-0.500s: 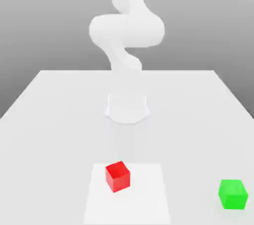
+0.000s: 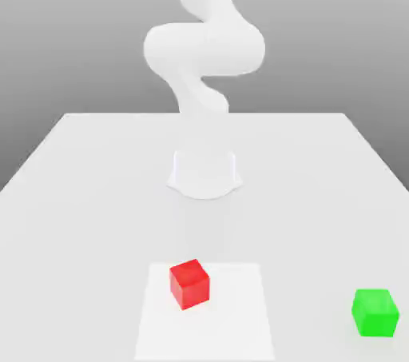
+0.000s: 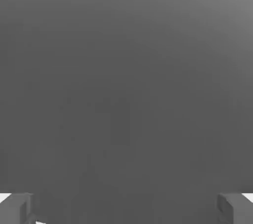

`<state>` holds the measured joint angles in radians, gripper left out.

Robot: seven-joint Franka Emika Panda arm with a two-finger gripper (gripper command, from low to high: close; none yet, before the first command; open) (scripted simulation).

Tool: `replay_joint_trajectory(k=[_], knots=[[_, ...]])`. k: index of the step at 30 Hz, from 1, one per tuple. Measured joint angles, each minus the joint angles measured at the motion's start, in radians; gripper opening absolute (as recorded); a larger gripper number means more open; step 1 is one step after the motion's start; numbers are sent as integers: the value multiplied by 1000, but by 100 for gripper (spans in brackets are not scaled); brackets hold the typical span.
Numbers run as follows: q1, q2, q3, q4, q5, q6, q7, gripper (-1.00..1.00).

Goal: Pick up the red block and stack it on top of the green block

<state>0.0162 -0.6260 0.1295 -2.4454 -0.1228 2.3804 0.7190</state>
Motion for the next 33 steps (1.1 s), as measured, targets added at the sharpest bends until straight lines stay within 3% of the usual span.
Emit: replay_joint_trajectory(k=[5, 12, 17, 27, 33], knots=[[7, 125, -8, -70, -45, 62, -46, 0], [7, 125, -8, -70, -45, 62, -46, 0], [-3, 319, -74, -190, -47, 187, -168, 0], [-42, 592, -163, -330, 85, 385, -433, 0], [-53, 741, -156, -329, 117, 516, -476, 0]])
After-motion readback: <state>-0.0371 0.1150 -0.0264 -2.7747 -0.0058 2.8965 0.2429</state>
